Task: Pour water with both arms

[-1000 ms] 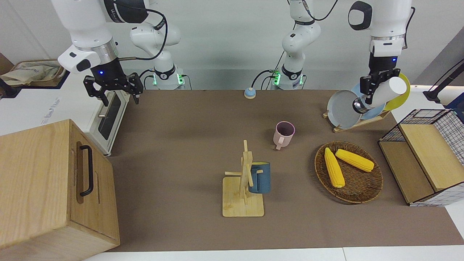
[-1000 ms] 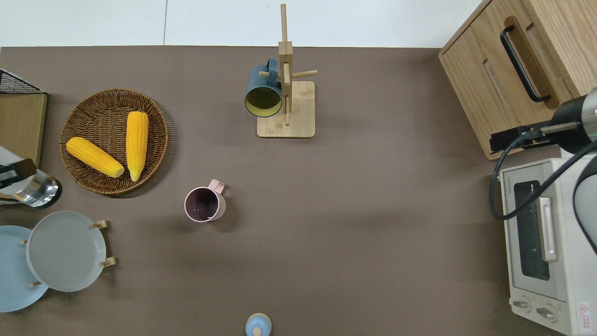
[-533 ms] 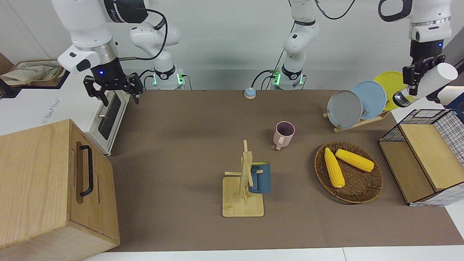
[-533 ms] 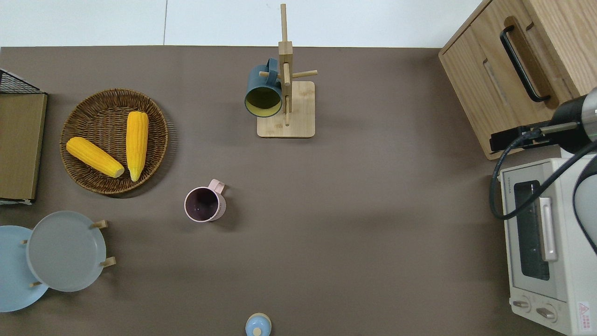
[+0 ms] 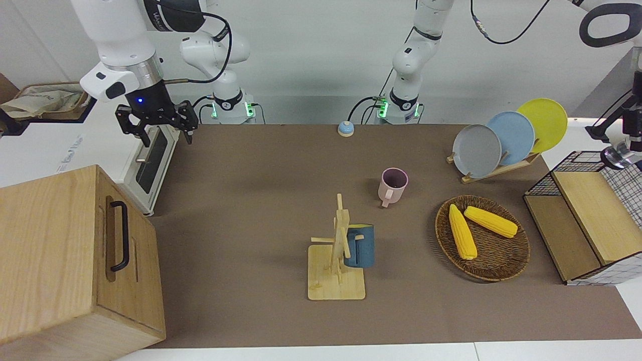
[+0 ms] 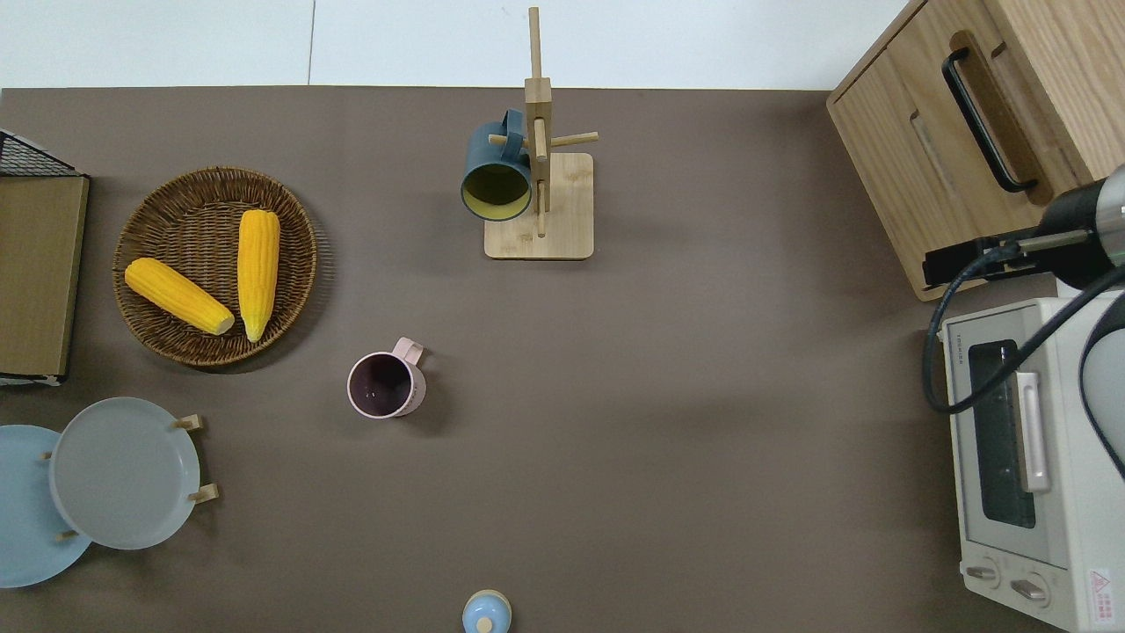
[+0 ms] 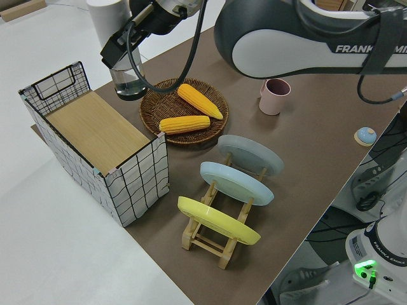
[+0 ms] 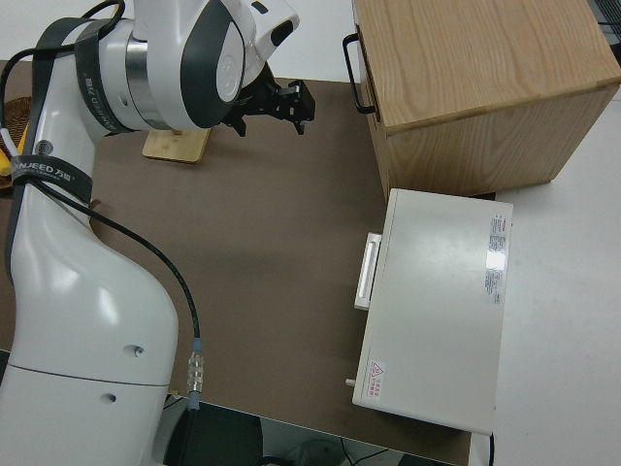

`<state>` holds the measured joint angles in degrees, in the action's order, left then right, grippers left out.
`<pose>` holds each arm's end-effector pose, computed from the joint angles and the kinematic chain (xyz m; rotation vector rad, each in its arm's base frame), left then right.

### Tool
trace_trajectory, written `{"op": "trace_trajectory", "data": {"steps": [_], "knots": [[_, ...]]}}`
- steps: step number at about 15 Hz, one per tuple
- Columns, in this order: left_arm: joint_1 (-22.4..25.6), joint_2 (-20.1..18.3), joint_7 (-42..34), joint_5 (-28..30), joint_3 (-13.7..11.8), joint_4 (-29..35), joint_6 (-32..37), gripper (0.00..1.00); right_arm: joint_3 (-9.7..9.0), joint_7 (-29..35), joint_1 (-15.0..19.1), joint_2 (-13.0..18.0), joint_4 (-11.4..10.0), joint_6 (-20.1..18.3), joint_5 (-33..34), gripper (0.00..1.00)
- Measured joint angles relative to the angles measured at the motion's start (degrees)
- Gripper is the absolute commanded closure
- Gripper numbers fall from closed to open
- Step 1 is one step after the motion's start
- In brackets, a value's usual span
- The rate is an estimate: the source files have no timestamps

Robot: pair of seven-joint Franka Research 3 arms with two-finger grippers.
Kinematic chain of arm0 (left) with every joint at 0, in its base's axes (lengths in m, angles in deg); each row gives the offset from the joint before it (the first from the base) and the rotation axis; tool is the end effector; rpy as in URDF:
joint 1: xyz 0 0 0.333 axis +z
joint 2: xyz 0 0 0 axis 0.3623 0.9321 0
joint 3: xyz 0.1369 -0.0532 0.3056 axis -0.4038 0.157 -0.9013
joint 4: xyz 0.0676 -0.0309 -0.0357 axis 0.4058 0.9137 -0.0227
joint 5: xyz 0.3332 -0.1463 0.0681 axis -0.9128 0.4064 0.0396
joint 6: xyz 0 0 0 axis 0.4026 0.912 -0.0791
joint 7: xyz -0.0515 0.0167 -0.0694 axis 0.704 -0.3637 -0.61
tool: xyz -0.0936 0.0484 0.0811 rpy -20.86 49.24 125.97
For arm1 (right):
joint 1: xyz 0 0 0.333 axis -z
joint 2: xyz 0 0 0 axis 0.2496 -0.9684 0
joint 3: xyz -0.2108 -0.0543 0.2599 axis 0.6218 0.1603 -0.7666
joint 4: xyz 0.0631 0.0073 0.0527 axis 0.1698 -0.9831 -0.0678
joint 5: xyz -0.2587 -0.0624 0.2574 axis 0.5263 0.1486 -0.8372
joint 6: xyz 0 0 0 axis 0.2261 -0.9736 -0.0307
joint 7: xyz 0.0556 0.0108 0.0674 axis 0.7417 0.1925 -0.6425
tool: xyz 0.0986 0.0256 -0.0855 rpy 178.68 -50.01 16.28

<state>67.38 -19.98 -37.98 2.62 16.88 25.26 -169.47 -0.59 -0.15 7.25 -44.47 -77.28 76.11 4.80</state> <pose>0.5635 0.2869 0.6455 -2.8554 -0.3627 -0.9606 0.5653 0.0176 0.6298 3.1117 0.1450 0.1185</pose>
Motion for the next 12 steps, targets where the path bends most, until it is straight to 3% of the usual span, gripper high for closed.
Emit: {"op": "trace_trajectory", "data": {"steps": [5, 9, 12], "knots": [[0.1, 6.8, -14.1, 10.7, -2.2, -1.5, -7.8, 1.0, 0.0, 0.0, 0.0, 0.0, 0.0, 0.0, 0.0, 0.013], [0.0, 9.8, -20.1, 13.9, -2.1, 1.3, -15.1, 1.0, 0.0, 0.0, 0.0, 0.0, 0.0, 0.0, 0.0, 0.013], [0.0, 10.9, -25.3, 16.1, -2.0, 3.1, -16.7, 1.0, 0.0, 0.0, 0.0, 0.0, 0.0, 0.0, 0.0, 0.013]]}}
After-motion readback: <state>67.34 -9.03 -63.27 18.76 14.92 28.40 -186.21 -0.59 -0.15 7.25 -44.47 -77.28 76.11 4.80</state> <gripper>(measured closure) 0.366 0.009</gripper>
